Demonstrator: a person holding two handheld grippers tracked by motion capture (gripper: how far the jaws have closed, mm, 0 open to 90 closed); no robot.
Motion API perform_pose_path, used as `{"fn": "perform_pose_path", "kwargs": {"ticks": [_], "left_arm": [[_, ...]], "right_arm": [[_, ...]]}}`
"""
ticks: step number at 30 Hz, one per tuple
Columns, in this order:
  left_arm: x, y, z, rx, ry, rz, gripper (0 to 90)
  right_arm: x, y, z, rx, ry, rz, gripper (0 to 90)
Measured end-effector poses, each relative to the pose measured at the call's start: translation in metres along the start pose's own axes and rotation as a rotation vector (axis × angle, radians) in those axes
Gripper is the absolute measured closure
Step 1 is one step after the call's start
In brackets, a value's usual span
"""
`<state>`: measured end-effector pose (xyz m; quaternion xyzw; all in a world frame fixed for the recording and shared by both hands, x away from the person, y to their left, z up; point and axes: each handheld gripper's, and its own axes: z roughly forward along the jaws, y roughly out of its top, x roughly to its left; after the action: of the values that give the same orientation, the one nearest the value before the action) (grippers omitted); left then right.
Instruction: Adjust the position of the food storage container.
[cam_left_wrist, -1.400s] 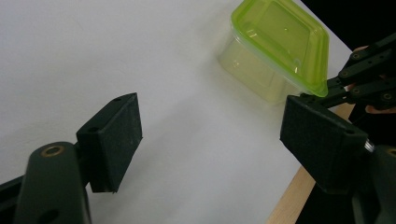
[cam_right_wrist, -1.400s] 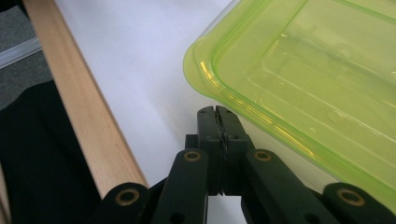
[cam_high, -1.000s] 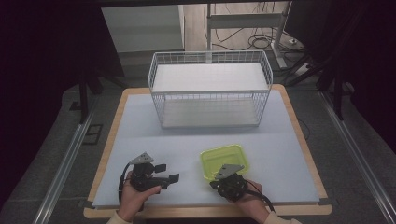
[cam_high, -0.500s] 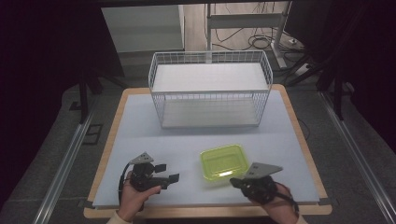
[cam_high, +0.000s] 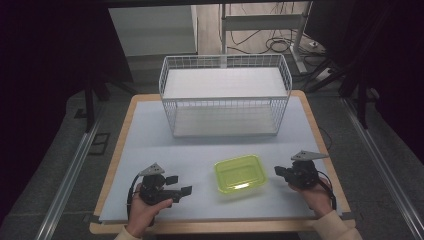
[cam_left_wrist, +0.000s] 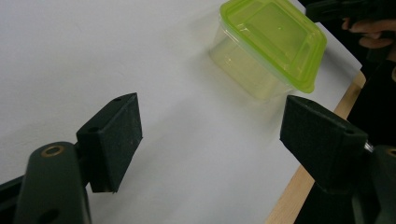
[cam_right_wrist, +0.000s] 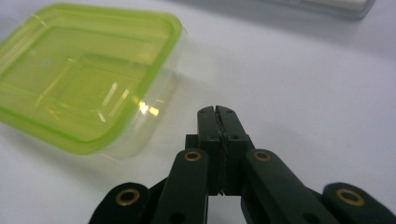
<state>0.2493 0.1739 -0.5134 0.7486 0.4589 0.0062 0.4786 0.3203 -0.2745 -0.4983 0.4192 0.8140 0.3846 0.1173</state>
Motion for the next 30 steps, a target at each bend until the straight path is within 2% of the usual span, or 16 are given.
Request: {"fn": "perform_pose_path", "kwargs": {"ticks": [10, 20, 24, 30], "left_arm": [[0.000, 0.000, 0.001, 0.003, -0.002, 0.000, 20.6], [-0.001, 0.000, 0.001, 0.003, -0.010, 0.005, 20.5], [-0.001, 0.000, 0.001, 0.002, -0.009, 0.002, 20.5], [0.000, 0.000, 0.001, 0.004, -0.007, 0.001, 20.5]], "right_arm": [[0.008, 0.001, 0.022, 0.047, 0.035, -0.029, 89.7], [0.013, -0.001, 0.029, 0.069, 0.063, -0.040, 89.7], [0.019, -0.001, 0.031, 0.082, 0.079, -0.057, 89.7], [0.025, -0.001, 0.034, 0.091, 0.078, -0.068, 89.7]]}}
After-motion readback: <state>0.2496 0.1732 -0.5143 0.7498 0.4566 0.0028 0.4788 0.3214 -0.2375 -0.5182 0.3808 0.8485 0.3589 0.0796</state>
